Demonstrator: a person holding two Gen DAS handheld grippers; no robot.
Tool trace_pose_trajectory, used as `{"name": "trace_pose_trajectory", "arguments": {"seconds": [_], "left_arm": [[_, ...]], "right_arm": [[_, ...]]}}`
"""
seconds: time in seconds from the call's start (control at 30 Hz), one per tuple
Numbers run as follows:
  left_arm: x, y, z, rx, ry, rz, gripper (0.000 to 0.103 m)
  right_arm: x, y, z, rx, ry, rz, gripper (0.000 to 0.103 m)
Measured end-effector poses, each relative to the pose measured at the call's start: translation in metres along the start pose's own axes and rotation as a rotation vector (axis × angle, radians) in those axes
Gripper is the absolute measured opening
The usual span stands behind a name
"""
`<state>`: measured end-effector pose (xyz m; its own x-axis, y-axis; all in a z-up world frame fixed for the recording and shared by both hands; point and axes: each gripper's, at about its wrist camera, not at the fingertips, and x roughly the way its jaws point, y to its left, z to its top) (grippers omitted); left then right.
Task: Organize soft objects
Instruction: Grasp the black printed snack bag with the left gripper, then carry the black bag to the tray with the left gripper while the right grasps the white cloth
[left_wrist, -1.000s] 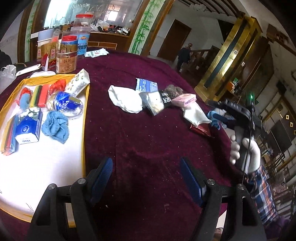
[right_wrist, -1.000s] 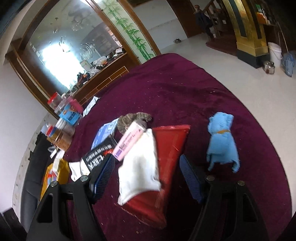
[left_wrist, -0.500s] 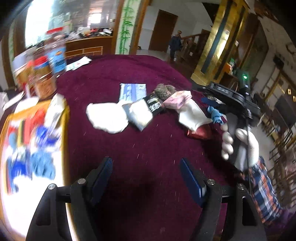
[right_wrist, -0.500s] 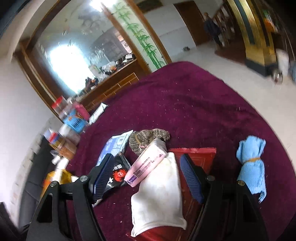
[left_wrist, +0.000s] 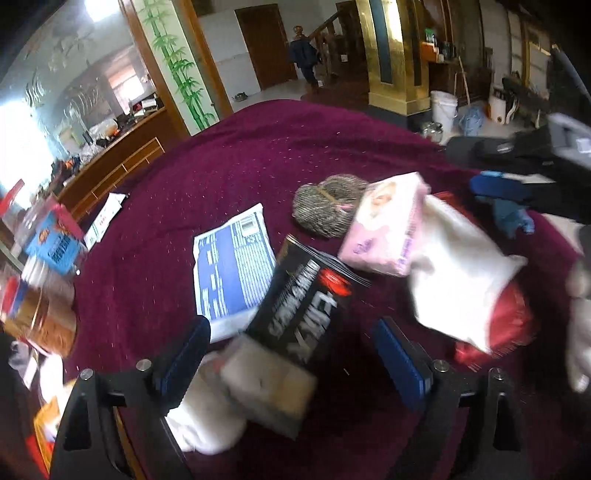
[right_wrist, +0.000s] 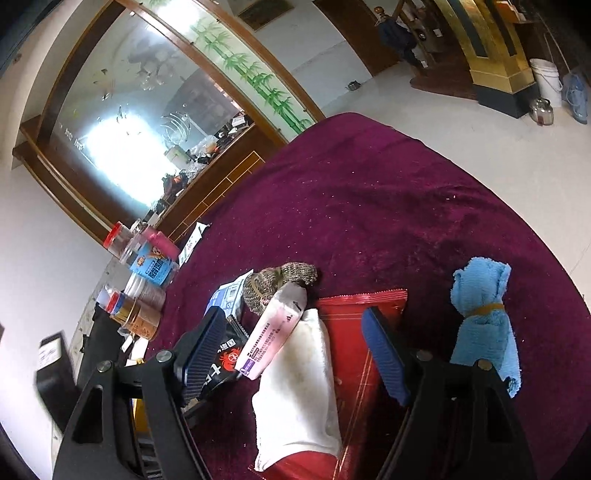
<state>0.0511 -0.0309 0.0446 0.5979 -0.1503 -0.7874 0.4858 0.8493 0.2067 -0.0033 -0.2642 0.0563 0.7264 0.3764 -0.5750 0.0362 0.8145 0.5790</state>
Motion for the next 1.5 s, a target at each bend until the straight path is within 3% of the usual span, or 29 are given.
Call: {"name": "trace_pose_trajectory", "arguments": {"seconds": [0.13,0.2,0.23,0.27,0.5,0.77,1.0,1.23,1.33,1.5], "left_arm": [[0.022,-0.006,0.001,0.024,0.039,0.024,0.092],[0.027,-0.009,-0.002,0.013,0.074,0.039,0.078],[0.028,-0.009,-0.003,0.005,0.087,0.046,0.06],[0.025,-0.008,-0.004,-0.008,0.088,0.048,0.055],[-0.013,-0.001,-0.021,-0.125,0.051,-0.075,0.054],[-0.064,0.004,-0.071,-0.296,0.035,-0.176,0.054],[-0.083,0.015,-0.114,-0.421,0.038,-0.21,0.055],[-0.058,0.018,-0.129,-0.47,0.098,-0.194,0.055],[-0.059,0.019,-0.131,-0.474,0.072,-0.193,0.053],[-0.087,0.033,-0.144,-0.54,-0.018,-0.273,0.051]], "right_arm": [[0.002,0.002,0.0,-0.008,0.005,-0.003,0.076],[0.003,0.001,-0.001,-0.006,0.012,-0.007,0.076],[0.004,0.001,-0.001,-0.005,0.015,-0.007,0.076],[0.005,0.001,-0.002,-0.007,0.017,-0.011,0.076],[0.008,0.003,-0.002,-0.018,0.029,-0.018,0.076],[0.01,0.0,-0.003,-0.013,0.043,-0.02,0.076],[0.015,0.006,-0.007,-0.05,0.047,-0.033,0.076],[0.017,0.019,-0.012,-0.116,0.042,-0.049,0.076],[0.016,0.025,-0.014,-0.154,0.027,-0.057,0.076],[0.017,0.03,-0.017,-0.189,0.024,-0.047,0.076]]}}
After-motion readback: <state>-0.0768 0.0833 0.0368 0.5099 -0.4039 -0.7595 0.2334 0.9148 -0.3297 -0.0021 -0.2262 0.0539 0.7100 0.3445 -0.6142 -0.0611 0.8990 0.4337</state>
